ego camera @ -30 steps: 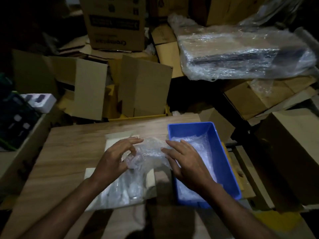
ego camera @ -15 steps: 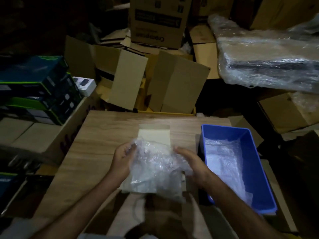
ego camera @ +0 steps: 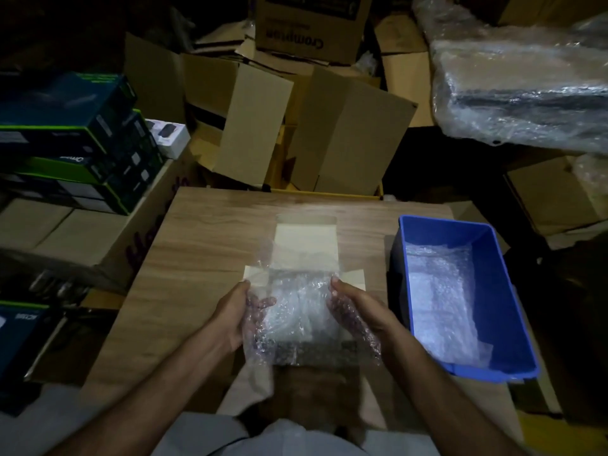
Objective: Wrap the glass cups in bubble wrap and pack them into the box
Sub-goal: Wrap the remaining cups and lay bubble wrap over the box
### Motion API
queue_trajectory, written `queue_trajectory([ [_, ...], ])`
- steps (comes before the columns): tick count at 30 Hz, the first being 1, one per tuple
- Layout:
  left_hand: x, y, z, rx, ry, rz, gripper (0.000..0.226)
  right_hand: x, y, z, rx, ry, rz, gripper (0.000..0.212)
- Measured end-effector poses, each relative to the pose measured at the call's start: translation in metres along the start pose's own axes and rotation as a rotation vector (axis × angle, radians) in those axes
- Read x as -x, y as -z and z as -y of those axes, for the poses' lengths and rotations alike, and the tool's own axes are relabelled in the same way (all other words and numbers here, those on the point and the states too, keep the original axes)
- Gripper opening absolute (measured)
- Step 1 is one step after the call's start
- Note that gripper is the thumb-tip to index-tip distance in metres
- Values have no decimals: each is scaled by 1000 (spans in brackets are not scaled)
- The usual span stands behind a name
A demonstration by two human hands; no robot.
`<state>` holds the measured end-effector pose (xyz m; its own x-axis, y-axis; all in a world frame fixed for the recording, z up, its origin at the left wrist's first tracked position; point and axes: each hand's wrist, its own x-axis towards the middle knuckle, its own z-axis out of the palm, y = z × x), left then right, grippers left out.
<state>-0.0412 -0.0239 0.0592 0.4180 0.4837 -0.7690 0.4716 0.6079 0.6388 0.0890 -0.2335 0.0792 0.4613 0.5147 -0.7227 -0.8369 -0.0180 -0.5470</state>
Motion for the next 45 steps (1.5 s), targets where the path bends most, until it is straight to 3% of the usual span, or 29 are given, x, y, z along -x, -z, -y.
queue_trajectory([
  [1,0,4,3,8,8,0,37,0,3,-2,109,56,-54,59],
  [4,1,10,8,-38,-104,-8,42,3,10,-6,237,254,-184,61],
  [7,14,11,3,-82,-343,-1,17,6,20,-5,352,434,-104,46],
  [8,19,11,0,-69,-401,23,18,7,22,-3,403,482,-59,38],
  [10,28,14,-10,-79,-478,122,35,6,29,1,527,542,-31,33],
  [12,29,22,-18,-139,-486,253,53,5,31,5,609,584,-42,42],
  [15,27,31,-27,-294,-473,400,61,6,28,7,718,622,-90,60],
  [18,23,30,-32,-598,-607,279,58,5,28,11,962,706,-159,52],
  [21,18,27,-36,-888,-776,111,28,6,29,22,1216,749,-178,12],
  [23,22,31,-43,-993,-868,53,12,12,30,33,1270,758,-90,28],
  [25,31,34,-52,-936,-901,146,8,23,32,47,1156,715,37,30],
  [27,44,30,-58,-712,-819,315,11,32,32,56,873,555,129,29],
  [31,52,15,-57,-451,-604,385,27,27,22,52,464,497,76,46],
  [35,38,18,-48,-334,-423,389,52,24,26,46,368,368,132,43],
  [38,29,27,-39,-229,-406,358,92,21,36,44,438,281,164,55],
  [40,26,27,-33,-157,-402,369,104,18,39,43,453,275,120,51],
  [42,26,27,-29,-89,-369,372,95,16,39,40,425,261,119,45],
  [45,35,29,-28,-160,-314,405,60,14,39,36,404,257,85,65],
])
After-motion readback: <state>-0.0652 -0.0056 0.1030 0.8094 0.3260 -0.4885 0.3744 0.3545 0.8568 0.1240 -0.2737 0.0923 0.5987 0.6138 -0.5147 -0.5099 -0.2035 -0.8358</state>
